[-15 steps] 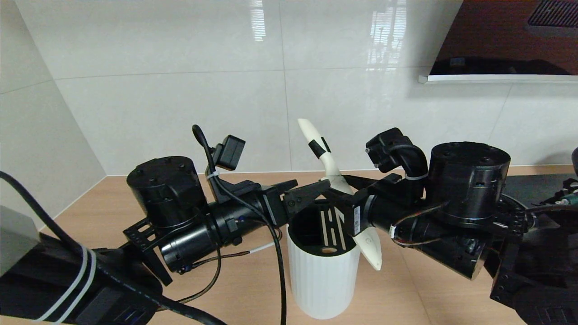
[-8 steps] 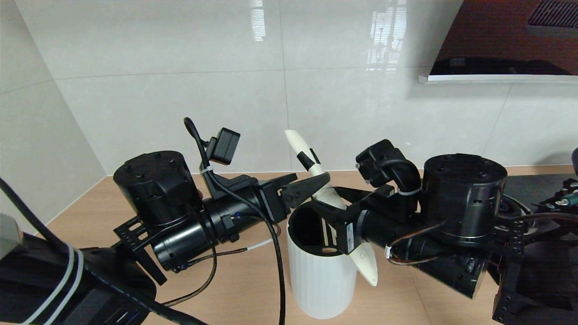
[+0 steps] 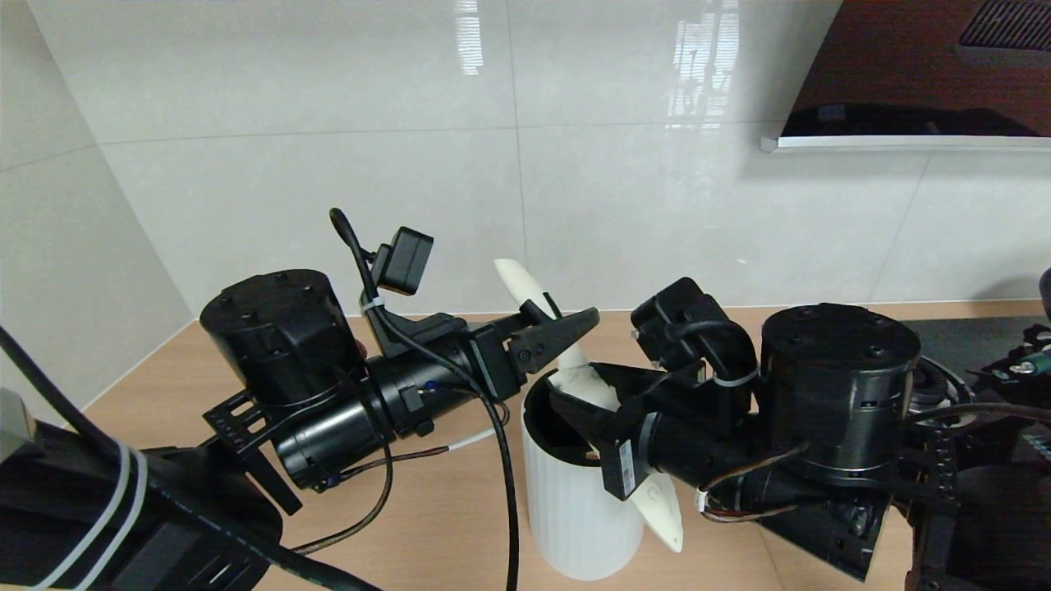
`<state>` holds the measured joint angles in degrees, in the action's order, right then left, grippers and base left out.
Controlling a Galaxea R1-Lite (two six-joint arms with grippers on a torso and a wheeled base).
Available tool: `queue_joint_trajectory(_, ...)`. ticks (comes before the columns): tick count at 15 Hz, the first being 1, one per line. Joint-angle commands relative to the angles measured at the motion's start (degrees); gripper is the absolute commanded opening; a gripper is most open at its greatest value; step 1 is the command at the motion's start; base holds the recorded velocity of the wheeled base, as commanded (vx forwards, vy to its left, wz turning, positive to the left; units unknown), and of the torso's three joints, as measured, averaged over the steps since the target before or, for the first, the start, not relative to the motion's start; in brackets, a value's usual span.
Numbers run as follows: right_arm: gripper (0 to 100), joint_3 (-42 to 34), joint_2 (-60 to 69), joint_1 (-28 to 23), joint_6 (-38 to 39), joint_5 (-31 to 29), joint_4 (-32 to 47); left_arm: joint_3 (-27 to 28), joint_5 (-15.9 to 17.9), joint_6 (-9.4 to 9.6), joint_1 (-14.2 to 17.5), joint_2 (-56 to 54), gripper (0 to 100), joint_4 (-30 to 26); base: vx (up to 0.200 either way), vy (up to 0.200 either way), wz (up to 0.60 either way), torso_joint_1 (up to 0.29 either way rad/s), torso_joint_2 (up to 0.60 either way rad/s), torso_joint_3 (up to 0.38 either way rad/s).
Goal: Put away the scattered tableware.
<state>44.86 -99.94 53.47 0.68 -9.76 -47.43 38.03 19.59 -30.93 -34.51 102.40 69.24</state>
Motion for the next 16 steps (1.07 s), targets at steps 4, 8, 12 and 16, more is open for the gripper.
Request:
queue_joint_trajectory(4,0,-0.13,0.09,0.15,0.02,0.01,-0.03,-0.07,0.01,-0.01,-0.03,-0.01,100,0.19,0.0,0.0,0.0,0.0,0.0,0.0)
queue_joint_trajectory(8,0,-0.21,0.09,0.15,0.02,0.01,-0.03,-0.24,0.01,-0.01,-0.03,0.08,0,0.45,0.0,0.0,0.0,0.0,0.0,0.0)
queue_joint_trajectory(12,0,-0.48,0.09,0.15,0.02,0.01,-0.03,-0.24,0.01,-0.01,-0.03,0.26,0,0.45,0.0,0.0,0.0,0.0,0.0,0.0)
queue_joint_trajectory(16,0,-0.48,0.18,0.15,-0.07,-0.08,-0.12,-0.24,0.01,-0.01,0.06,0.17,0,0.72,0.0,0.0,0.0,0.0,0.0,0.0)
